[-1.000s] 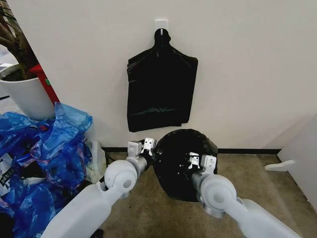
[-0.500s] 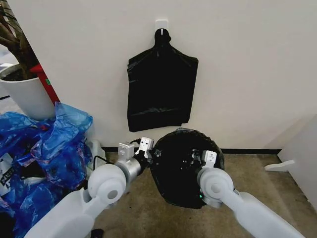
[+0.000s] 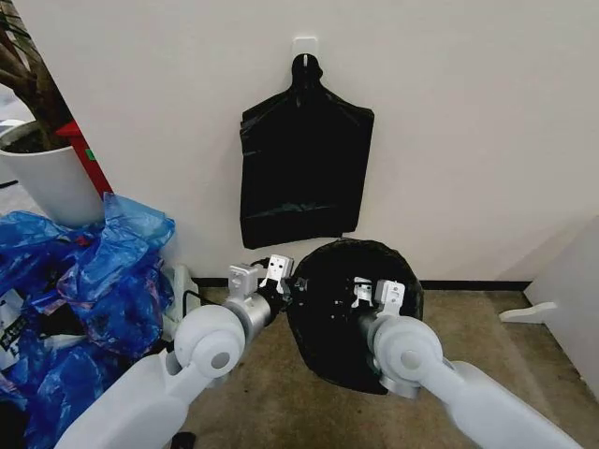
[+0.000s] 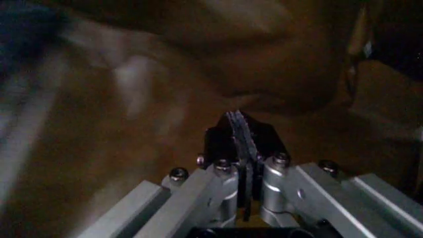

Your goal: Place the garbage bag over the trash bin.

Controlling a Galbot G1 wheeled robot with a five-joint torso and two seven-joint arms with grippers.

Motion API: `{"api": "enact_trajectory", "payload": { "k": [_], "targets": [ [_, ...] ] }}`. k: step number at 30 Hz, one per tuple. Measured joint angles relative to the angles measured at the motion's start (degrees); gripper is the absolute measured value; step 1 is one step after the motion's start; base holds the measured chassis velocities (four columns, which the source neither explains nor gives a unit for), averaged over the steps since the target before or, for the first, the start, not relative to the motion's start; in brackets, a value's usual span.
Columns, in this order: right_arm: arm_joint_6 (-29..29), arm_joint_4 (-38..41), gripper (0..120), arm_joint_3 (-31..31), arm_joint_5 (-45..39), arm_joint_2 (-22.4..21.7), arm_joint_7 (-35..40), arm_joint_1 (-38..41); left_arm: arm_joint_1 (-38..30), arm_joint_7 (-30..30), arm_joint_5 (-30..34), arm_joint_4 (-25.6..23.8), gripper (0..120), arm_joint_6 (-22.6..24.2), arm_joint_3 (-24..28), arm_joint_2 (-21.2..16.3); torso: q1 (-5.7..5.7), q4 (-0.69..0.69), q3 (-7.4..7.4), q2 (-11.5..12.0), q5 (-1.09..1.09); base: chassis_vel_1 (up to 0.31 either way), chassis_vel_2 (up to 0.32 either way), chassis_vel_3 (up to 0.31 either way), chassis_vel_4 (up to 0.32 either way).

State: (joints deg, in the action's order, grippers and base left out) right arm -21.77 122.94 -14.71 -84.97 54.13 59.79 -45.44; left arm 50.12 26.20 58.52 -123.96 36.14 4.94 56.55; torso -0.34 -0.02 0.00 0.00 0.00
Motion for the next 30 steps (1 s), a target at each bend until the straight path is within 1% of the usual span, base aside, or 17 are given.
{"api": "enact_trajectory", "payload": {
  "k": [4, 8, 12, 19, 21, 25, 28, 29, 30],
  "targets": [
    [-0.2, 0.3, 0, -1.4, 0.3, 0.1, 0.4, 1.6, -1.1, 0.0, -0.6, 0.8, 1, 0.3, 1.3, 0.3, 0.0, 0.0, 0.0, 0.0, 0.0, 0.0, 0.0, 0.0, 0.0],
    [-0.4, 0.8, 0, -1.7, 0.6, 0.0, 0.5, 2.0, -1.5, 0.1, -0.6, 1.9, 1, 0.4, 1.4, 0.5, 0.0, 0.0, 0.0, 0.0, 0.0, 0.0, 0.0, 0.0, 0.0],
    [-1.0, 2.3, 0, -1.4, 1.2, -1.0, 0.5, 1.9, -1.8, 0.4, 0.0, 4.4, 1, 0.4, 0.5, 1.0, 0.0, 0.01, 0.0, 0.0, 0.0, 0.0, 0.0, 0.0, 0.0],
    [-2.6, 4.4, 0, 0.4, 2.9, -2.8, -0.6, 0.6, -1.4, 0.6, 1.6, 7.2, 1, 0.3, -0.5, 1.9, 0.0, 0.0, 0.0, 0.0, -0.01, 0.0, 0.0, 0.0, 0.0],
    [-2.8, 7.0, 0, 2.0, 4.7, -4.2, -2.9, -0.8, -0.8, 0.6, 1.8, 9.5, 1, 0.2, -0.8, 2.1, 0.0, 0.0, 0.0, 0.0, -0.01, 0.0, 0.0, 0.0, 0.0],
    [-2.6, 9.8, 0, 4.1, 8.1, -6.0, -6.4, -2.9, -0.3, 0.6, 2.2, 11.1, 1, 0.2, -1.1, 2.2, 0.0, 0.02, 0.0, 0.0, 0.0, 0.0, 0.0, 0.0, 0.0],
    [0.6, 13.8, 0, 10.6, 16.8, -8.8, -16.5, -9.7, 0.5, 2.1, 6.0, 11.9, 1, 0.1, -1.7, 2.5, 0.0, 0.0, 0.0, 0.0, -0.01, 0.0, 0.0, 0.0, 0.0],
    [0.6, 13.8, 0, 10.6, 16.8, -8.8, -16.5, -9.7, 0.5, 2.1, 6.0, 11.9, 1, 0.1, -1.7, 2.5, 0.0, 0.0, 0.0, 0.0, -0.01, 0.0, 0.0, 0.0, 0.0],
    [1.4, 14.7, 0, 13.2, 19.1, -9.5, -20.0, -12.0, 0.8, 2.7, 7.5, 11.9, 1, -0.1, -1.9, 2.6, 0.0, -0.01, 0.0, 0.0, -0.03, 0.0, 0.0, 0.0, 0.0]
  ]
}}
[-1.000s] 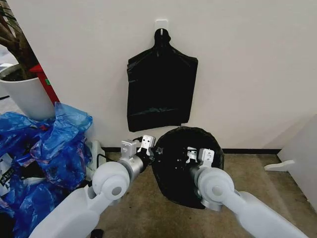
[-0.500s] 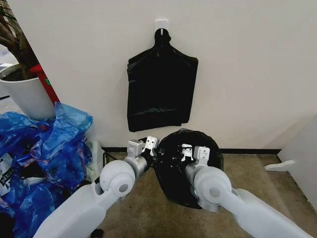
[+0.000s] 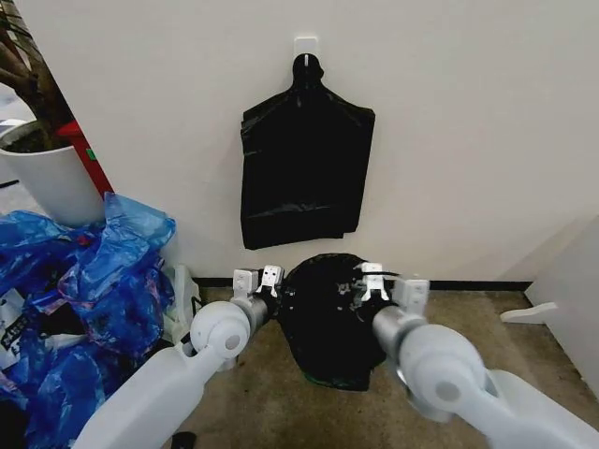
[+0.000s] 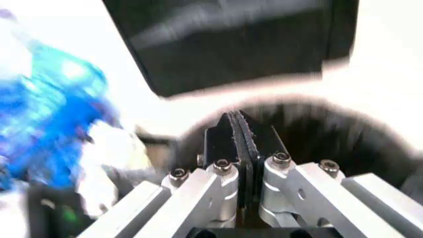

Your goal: Place the garbage bag over the trash bin.

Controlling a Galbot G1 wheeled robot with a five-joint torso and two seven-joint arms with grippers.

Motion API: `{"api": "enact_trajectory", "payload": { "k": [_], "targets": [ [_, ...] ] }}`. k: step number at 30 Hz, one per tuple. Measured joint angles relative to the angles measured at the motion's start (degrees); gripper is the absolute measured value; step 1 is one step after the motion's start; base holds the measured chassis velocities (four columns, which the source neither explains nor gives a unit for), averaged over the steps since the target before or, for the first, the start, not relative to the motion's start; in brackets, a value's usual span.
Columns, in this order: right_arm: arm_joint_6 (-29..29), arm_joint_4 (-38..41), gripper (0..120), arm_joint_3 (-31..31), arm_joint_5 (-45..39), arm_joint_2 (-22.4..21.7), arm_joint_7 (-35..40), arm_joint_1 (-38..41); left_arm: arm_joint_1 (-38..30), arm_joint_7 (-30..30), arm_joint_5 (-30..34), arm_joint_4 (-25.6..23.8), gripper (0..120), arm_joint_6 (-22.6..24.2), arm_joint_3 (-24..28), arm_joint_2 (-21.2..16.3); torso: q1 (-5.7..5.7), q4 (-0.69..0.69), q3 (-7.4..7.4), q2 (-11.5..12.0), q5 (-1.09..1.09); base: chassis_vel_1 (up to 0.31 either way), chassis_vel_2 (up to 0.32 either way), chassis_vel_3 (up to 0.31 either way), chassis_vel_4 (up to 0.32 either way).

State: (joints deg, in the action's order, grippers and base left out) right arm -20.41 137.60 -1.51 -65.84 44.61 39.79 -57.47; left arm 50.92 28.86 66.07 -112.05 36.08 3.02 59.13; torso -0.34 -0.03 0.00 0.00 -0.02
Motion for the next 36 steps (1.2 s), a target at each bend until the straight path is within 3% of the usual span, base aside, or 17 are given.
{"api": "enact_trajectory", "payload": {
  "k": [4, 9, 13, 14, 16, 19, 21, 25, 30, 36],
  "targets": [
    [5.4, 2.5, 3, 6.8, 9.9, -2.9, -9.4, -7.5, 2.8, 2.5, 5.0, -1.0, 1, -0.2, -1.8, 0.1, 0.0, -0.02, 0.01, 0.0, 0.02, 0.0, 0.0, 0.0, 0.0],
    [8.4, 2.2, 16, 8.0, 14.4, -2.3, -9.9, -8.7, 5.3, 3.8, 5.1, -1.4, 1, 0.0, -2.9, -0.2, 0.0, 0.03, 0.0, 0.0, 0.02, 0.0, 0.0, 0.0, 0.0],
    [15.2, -5.7, 34, 8.7, 29.3, 1.6, -14.8, -10.4, 11.0, 5.4, 2.8, -2.5, 1, 0.5, -5.9, -0.4, 0.0, 0.03, 0.0, 0.0, 0.01, 0.0, 0.0, 0.0, 0.0],
    [15.2, -5.7, 34, 8.7, 29.3, 1.6, -14.8, -10.4, 11.0, 5.4, 2.8, -2.5, 1, 0.5, -5.9, -0.4, 0.0, 0.03, 0.0, 0.0, 0.01, 0.0, 0.0, 0.0, 0.0],
    [20.4, -10.1, 46, 9.7, 36.2, 3.2, -18.6, -12.4, 13.5, 5.9, 1.1, -2.7, 1, 0.1, -6.4, -0.2, 0.0, 0.07, -0.01, 0.0, 0.01, 0.0, 0.0, 0.0, 0.0],
    [24.5, -12.8, 59, 12.7, 41.5, 5.1, -22.9, -17.1, 15.2, 5.5, -0.2, -2.5, 1, -0.5, -6.6, 0.0, 0.0, 0.0, 0.0, 0.0, 0.03, 0.0, 0.0, 0.0, 0.0],
    [24.9, -12.9, 61, 13.2, 42.0, 5.5, -23.3, -17.8, 15.5, 5.1, -0.7, -2.4, 1, -0.6, -6.6, 0.1, 0.0, -0.01, 0.0, 0.0, 0.03, 0.0, 0.0, 0.0, 0.0],
    [26.0, -12.5, 79, 16.5, 44.1, 8.6, -24.2, -22.6, 15.7, 2.5, -4.8, -0.8, 1, -2.2, -6.1, 0.3, 0.0, 0.01, 0.0, 0.0, 0.02, 0.0, 0.0, 0.0, 0.0],
    [25.9, -11.5, 94, 17.2, 44.6, 9.8, -23.5, -23.7, 15.1, 2.2, -6.1, 0.4, 1, -3.2, -5.9, 0.7, 0.0, 0.0, 0.0, 0.0, 0.02, 0.0, 0.0, 0.0, 0.0],
    [25.3, -10.7, 100, 16.1, 44.4, 9.9, -22.0, -23.8, 14.8, 1.6, -6.8, 1.3, 18, -4.4, -5.7, 0.8, 0.0, 0.02, 0.0, 0.0, 0.02, 0.0, 0.0, 0.0, 0.0]
  ]
}}
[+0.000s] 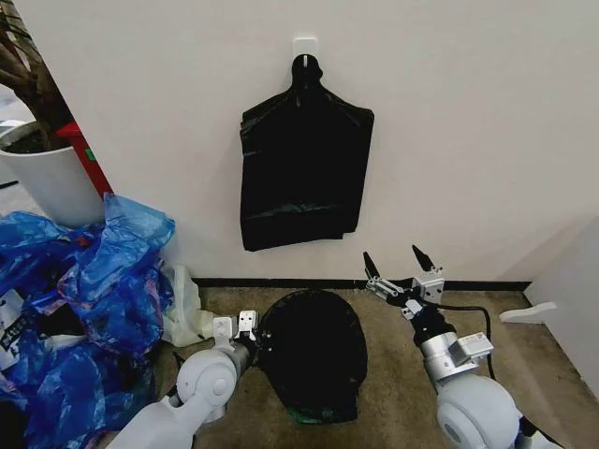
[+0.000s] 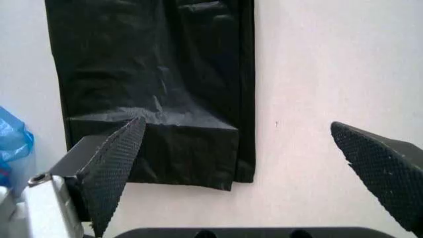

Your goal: Place the garbage bag over the trash bin.

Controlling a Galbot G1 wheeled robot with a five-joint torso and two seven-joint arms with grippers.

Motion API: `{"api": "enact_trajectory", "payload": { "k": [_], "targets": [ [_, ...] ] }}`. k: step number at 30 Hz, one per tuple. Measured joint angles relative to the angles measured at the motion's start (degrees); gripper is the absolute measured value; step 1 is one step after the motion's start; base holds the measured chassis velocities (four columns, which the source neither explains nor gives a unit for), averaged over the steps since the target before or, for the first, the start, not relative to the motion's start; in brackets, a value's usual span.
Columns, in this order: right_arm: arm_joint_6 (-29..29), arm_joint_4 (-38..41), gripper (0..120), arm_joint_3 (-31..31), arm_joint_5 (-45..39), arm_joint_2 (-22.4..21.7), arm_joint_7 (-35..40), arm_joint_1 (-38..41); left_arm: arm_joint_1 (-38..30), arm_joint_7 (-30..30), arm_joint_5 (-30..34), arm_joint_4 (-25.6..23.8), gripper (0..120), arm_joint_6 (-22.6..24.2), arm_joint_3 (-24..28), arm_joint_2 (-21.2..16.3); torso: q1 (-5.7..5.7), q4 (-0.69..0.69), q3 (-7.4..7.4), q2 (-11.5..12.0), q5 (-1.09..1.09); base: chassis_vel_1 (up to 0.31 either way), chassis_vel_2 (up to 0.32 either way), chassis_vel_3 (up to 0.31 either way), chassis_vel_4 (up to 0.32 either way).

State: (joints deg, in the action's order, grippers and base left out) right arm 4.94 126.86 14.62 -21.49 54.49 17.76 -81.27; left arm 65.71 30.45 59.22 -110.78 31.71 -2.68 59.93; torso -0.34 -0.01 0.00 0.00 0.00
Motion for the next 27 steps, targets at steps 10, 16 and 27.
{"api": "enact_trajectory", "payload": {
  "k": [10, 16, 27],
  "targets": [
    [-0.8, 0.7, 100, -0.8, -1.6, -0.5, 2.0, -0.1, 1.2, -0.6, 0.7, -4.2, 56, -0.4, -1.2, -1.5, 0.0, 0.0, 0.0, 0.0, 0.0, 0.0, 0.0, 0.0, 0.0],
    [-1.6, 0.8, 100, -1.7, -3.5, -0.6, 3.7, 1.3, 4.3, 0.5, 1.0, -9.7, 77, 2.0, -2.6, -4.4, 0.0, -0.01, 0.0, 0.0, 0.0, 0.0, 0.0, 0.0, 0.0],
    [-2.9, 0.9, 100, -1.8, -6.4, -1.2, 5.3, 2.5, 8.1, 3.9, 2.7, -14.4, 100, 4.0, -3.8, -5.6, 0.0, -0.02, -0.01, 0.0, 0.0, 0.0, 0.0, 0.0, 0.0]
  ]
}}
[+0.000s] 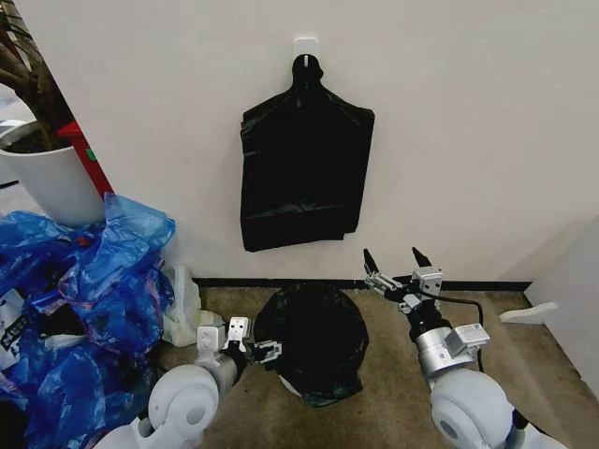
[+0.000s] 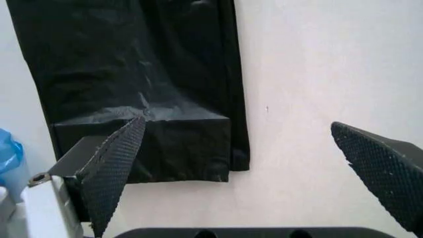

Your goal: Place the garbage bag over the trash bin.

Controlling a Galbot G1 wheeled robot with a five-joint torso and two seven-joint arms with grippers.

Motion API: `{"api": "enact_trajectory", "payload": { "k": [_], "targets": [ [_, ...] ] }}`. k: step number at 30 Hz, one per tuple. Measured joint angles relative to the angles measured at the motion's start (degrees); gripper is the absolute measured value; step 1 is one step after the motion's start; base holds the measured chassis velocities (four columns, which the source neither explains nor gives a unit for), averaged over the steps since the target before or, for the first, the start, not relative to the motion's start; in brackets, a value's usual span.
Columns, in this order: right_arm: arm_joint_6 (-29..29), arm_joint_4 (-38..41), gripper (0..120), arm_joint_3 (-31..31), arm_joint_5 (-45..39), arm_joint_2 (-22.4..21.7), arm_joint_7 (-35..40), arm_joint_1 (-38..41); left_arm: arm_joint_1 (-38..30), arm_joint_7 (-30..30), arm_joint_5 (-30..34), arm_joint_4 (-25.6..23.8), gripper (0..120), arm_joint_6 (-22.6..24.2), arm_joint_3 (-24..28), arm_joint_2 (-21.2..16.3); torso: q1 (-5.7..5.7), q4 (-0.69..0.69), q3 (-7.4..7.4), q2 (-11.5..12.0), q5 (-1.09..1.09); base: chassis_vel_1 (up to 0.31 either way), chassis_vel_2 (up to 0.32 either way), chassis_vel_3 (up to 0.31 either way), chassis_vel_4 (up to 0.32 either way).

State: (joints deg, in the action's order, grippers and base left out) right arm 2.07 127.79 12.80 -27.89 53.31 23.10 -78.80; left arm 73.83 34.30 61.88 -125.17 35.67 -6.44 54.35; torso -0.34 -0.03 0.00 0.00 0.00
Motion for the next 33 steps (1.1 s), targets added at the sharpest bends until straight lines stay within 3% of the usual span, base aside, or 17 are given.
{"api": "enact_trajectory", "payload": {
  "k": [5, 10, 12, 15, 18, 22, 26, 33],
  "targets": [
    [0.0, 1.0, 100, 1.2, -0.5, 0.0, 0.0, -1.1, 2.8, 0.1, 0.5, -3.6, 100, 0.1, -0.7, 0.3, 0.0, 0.0, 0.0, 0.0, 0.0, 0.0, 0.0, 0.0, 0.0],
    [-0.1, 2.1, 100, 2.7, -1.4, 0.3, 0.0, -1.7, 8.8, 0.2, 0.0, -9.5, 100, 0.2, -7.4, 1.3, 0.0, 0.02, 0.0, 0.0, -0.01, 0.0, 0.0, 0.0, 0.0],
    [-0.1, 2.4, 100, 3.1, -1.6, 0.3, 0.0, -1.7, 10.1, -0.8, -0.3, -10.8, 100, 0.1, -9.4, 1.7, 0.0, 0.02, 0.01, 0.0, 0.0, 0.0, 0.0, 0.0, 0.0],
    [-0.2, 3.0, 100, 4.1, -1.9, 0.6, 0.0, -2.1, 12.6, -7.2, -4.6, -12.1, 100, -2.2, -12.8, 2.5, 0.0, 0.02, 0.01, 0.0, -0.01, 0.0, 0.0, 0.0, 0.0],
    [-0.2, 3.2, 100, 4.2, -1.9, 0.9, -0.2, -2.7, 12.3, -12.0, -11.2, -9.3, 100, -6.4, -12.9, 2.6, 0.0, 0.02, 0.0, 0.0, 0.0, 0.0, 0.0, 0.0, 0.0],
    [-0.2, 3.0, 100, 3.5, -1.9, 1.3, -0.3, -2.8, 9.2, -11.5, -12.3, -6.3, 100, -7.1, -11.5, 2.8, -0.01, -0.02, 0.01, 0.0, 0.0, 0.0, 0.0, 0.0, 0.0],
    [-0.2, 2.5, 100, 2.3, -1.6, 1.7, -0.3, -2.7, 4.8, -9.5, -9.6, -0.5, 100, -5.9, -10.4, 3.3, -0.01, 0.0, 0.0, 0.0, 0.0, 0.0, 0.0, 0.0, 0.0],
    [-0.2, 2.1, 100, 1.7, -1.5, 1.6, -0.3, -3.0, 2.5, -6.6, -1.6, 3.5, 100, -3.2, -10.0, 4.4, -0.01, 0.01, 0.0, 0.0, -0.01, 0.0, 0.0, 0.0, 0.0]
  ]
}}
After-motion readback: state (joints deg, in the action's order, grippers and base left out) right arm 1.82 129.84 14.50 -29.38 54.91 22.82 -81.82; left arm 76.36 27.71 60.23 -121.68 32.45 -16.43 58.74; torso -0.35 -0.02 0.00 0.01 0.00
